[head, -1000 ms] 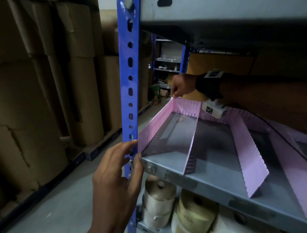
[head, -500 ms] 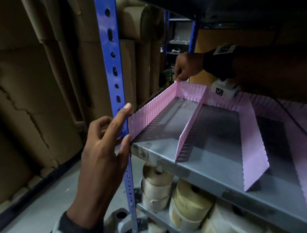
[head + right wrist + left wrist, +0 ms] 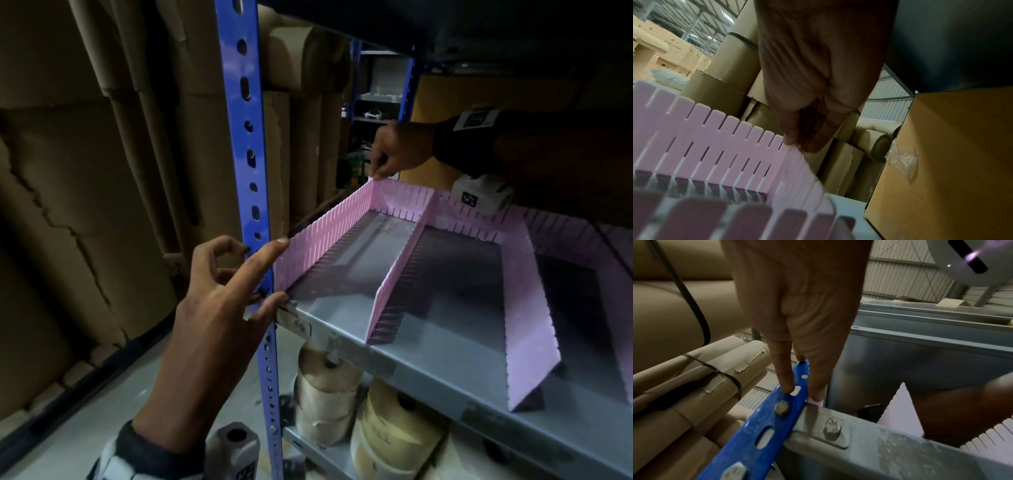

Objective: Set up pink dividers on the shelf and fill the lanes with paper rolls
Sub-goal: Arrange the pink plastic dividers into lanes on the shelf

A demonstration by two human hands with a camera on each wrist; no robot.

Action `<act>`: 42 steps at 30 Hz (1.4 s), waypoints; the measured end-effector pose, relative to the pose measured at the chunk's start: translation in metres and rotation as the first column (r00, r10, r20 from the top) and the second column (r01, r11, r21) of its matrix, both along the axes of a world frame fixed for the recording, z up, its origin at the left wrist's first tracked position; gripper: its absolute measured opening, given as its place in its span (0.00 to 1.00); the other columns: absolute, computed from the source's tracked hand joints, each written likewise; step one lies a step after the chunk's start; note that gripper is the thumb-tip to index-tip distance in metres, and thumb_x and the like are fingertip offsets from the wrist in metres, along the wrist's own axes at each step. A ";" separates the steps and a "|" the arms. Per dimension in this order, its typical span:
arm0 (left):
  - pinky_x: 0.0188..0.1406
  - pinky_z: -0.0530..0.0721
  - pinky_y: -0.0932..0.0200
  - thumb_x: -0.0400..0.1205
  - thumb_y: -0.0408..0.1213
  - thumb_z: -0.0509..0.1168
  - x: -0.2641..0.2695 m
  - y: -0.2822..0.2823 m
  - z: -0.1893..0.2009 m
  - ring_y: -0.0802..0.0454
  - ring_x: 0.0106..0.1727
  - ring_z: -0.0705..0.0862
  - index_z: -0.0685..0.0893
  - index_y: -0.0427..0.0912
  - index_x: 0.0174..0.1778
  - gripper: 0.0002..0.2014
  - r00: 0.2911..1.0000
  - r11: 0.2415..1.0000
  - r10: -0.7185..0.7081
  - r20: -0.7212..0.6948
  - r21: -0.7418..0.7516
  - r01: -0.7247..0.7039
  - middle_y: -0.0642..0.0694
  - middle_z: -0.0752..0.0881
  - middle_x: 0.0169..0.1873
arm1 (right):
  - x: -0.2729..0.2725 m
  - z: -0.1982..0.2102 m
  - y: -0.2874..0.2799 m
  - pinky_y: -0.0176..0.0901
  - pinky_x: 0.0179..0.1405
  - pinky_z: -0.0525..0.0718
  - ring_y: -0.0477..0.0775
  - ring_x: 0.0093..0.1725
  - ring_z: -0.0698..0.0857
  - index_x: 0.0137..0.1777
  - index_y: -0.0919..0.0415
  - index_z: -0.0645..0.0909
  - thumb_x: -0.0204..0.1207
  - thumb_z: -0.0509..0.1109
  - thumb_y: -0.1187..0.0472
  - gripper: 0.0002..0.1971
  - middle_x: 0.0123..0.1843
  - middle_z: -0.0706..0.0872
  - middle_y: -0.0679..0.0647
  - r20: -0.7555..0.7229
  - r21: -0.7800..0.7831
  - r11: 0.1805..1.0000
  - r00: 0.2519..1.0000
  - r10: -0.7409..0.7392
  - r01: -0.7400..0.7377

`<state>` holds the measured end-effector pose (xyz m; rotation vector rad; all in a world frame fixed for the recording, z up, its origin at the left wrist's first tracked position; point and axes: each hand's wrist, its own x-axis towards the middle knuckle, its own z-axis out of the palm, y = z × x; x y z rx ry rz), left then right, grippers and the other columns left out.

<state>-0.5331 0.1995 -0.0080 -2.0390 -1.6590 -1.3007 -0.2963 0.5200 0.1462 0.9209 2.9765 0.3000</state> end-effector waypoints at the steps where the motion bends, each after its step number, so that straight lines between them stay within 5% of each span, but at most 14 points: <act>1: 0.60 0.86 0.49 0.71 0.38 0.81 0.000 0.000 0.000 0.58 0.51 0.80 0.76 0.58 0.80 0.40 1.000 1.000 -0.003 -0.002 0.001 0.003 0.35 0.74 0.71 | 0.001 0.000 0.000 0.23 0.39 0.75 0.49 0.39 0.86 0.50 0.68 0.91 0.75 0.77 0.65 0.08 0.45 0.92 0.60 -0.005 -0.004 1.000 1.000 0.007 -0.007; 4: 0.58 0.86 0.46 0.68 0.36 0.83 -0.001 0.000 0.002 0.56 0.51 0.80 0.75 0.54 0.81 0.43 1.000 1.000 -0.014 -0.024 -0.001 0.014 0.30 0.76 0.70 | 0.004 0.000 0.001 0.31 0.42 0.78 0.52 0.41 0.88 0.51 0.67 0.91 0.75 0.77 0.65 0.08 0.46 0.92 0.59 -0.021 -0.016 1.000 0.999 0.027 -0.027; 8: 0.58 0.85 0.42 0.66 0.33 0.86 -0.002 0.000 0.005 0.51 0.54 0.80 0.78 0.50 0.79 0.44 0.999 0.999 -0.023 -0.039 -0.030 0.022 0.27 0.76 0.70 | 0.006 0.000 0.002 0.28 0.41 0.77 0.45 0.39 0.85 0.52 0.66 0.91 0.75 0.77 0.64 0.08 0.46 0.92 0.58 -0.034 -0.045 0.999 0.999 0.027 -0.028; 13: 0.55 0.88 0.43 0.65 0.35 0.87 -0.006 0.001 0.011 0.50 0.55 0.79 0.84 0.48 0.76 0.40 0.997 0.998 -0.035 -0.064 -0.061 0.031 0.27 0.75 0.70 | 0.007 0.000 -0.001 0.35 0.41 0.82 0.45 0.37 0.86 0.51 0.68 0.91 0.75 0.77 0.65 0.08 0.45 0.93 0.60 -0.054 -0.039 0.996 0.996 0.073 -0.075; 21: 0.42 0.91 0.42 0.56 0.38 0.92 -0.003 0.004 0.015 0.31 0.47 0.91 0.86 0.43 0.74 0.47 0.971 0.993 0.059 -0.233 -0.090 -0.082 0.30 0.73 0.67 | 0.006 0.001 -0.006 0.30 0.43 0.81 0.44 0.40 0.86 0.52 0.68 0.91 0.75 0.77 0.63 0.09 0.47 0.93 0.59 -0.073 -0.061 0.998 0.997 0.004 -0.008; 26: 0.35 0.93 0.42 0.53 0.38 0.92 -0.006 0.004 0.019 0.34 0.43 0.90 0.87 0.45 0.73 0.47 0.965 0.991 0.058 -0.257 -0.102 -0.087 0.34 0.71 0.66 | 0.003 0.009 -0.004 0.25 0.32 0.81 0.33 0.31 0.85 0.53 0.67 0.90 0.78 0.75 0.60 0.11 0.46 0.92 0.58 -0.038 -0.154 0.980 0.990 -0.137 0.130; 29: 0.36 0.94 0.40 0.53 0.38 0.92 -0.008 0.006 0.018 0.35 0.43 0.89 0.87 0.49 0.73 0.48 0.964 0.992 0.055 -0.261 -0.092 -0.081 0.34 0.72 0.67 | 0.004 0.004 -0.005 0.44 0.49 0.89 0.46 0.44 0.89 0.55 0.65 0.90 0.78 0.74 0.58 0.12 0.49 0.92 0.58 -0.039 -0.123 0.979 0.985 -0.168 0.162; 32: 0.40 0.90 0.43 0.51 0.38 0.92 -0.012 0.008 0.019 0.32 0.45 0.90 0.83 0.50 0.73 0.50 0.954 0.995 0.053 -0.295 -0.061 -0.074 0.33 0.72 0.67 | 0.002 0.003 -0.007 0.52 0.53 0.90 0.52 0.46 0.90 0.55 0.64 0.90 0.78 0.75 0.57 0.12 0.49 0.93 0.56 -0.017 -0.103 0.977 0.982 -0.189 0.186; 42: 0.49 0.88 0.49 0.58 0.41 0.90 -0.019 0.008 0.018 0.35 0.53 0.88 0.78 0.56 0.75 0.48 0.960 0.996 0.014 -0.278 -0.078 -0.037 0.34 0.71 0.70 | -0.003 0.012 -0.020 0.39 0.44 0.84 0.49 0.43 0.87 0.57 0.67 0.89 0.79 0.73 0.61 0.11 0.51 0.92 0.58 0.056 -0.120 0.976 0.983 -0.175 0.181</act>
